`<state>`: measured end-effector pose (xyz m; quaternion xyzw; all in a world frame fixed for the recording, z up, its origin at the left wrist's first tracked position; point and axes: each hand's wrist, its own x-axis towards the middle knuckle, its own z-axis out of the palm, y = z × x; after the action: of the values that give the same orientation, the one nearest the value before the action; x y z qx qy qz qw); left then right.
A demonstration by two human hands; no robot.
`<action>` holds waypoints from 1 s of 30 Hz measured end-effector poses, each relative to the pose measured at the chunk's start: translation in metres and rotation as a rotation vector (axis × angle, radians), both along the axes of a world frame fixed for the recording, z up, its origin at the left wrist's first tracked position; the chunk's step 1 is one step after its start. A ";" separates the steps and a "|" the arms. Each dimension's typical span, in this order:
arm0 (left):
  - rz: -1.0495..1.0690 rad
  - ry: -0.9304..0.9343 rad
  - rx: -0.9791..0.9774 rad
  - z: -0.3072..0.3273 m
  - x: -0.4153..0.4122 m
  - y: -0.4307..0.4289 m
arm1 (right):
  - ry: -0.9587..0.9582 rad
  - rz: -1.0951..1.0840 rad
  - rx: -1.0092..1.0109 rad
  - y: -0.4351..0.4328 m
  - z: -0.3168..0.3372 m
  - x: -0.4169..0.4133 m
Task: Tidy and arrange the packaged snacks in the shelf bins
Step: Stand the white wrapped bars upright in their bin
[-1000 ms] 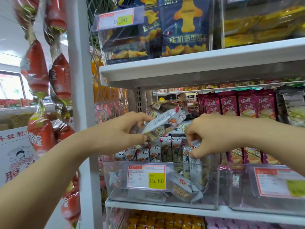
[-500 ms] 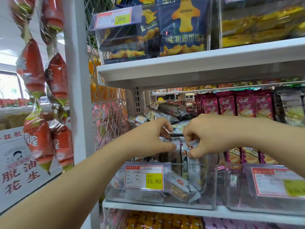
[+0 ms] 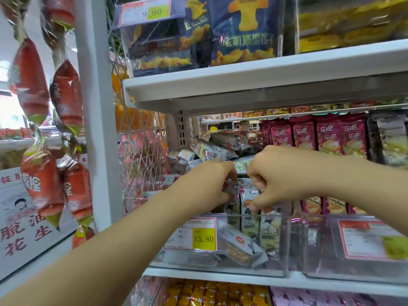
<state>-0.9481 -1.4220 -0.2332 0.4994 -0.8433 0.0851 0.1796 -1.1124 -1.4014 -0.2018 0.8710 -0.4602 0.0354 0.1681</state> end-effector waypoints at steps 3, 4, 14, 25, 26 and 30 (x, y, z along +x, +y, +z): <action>-0.011 0.090 0.049 0.008 0.010 0.007 | 0.031 -0.022 -0.005 0.000 0.001 0.003; -0.009 0.143 0.067 0.012 0.017 0.010 | 0.032 -0.015 -0.013 0.000 0.001 0.004; 0.147 0.098 0.303 0.035 0.087 0.038 | 0.022 0.100 -0.046 0.001 -0.005 0.009; 0.125 -0.141 0.370 0.019 0.082 0.028 | -0.038 0.267 0.104 0.005 0.001 0.019; 0.123 -0.145 0.374 0.018 0.083 0.027 | -0.069 0.283 0.094 0.003 0.003 0.022; 0.117 -0.154 0.388 0.017 0.084 0.026 | -0.093 0.287 -0.020 -0.012 0.005 0.045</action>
<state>-0.8642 -1.3960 -0.2163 0.5647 -0.8247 -0.0304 0.0100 -1.0676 -1.4136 -0.1972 0.9235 -0.3381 0.1040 0.1486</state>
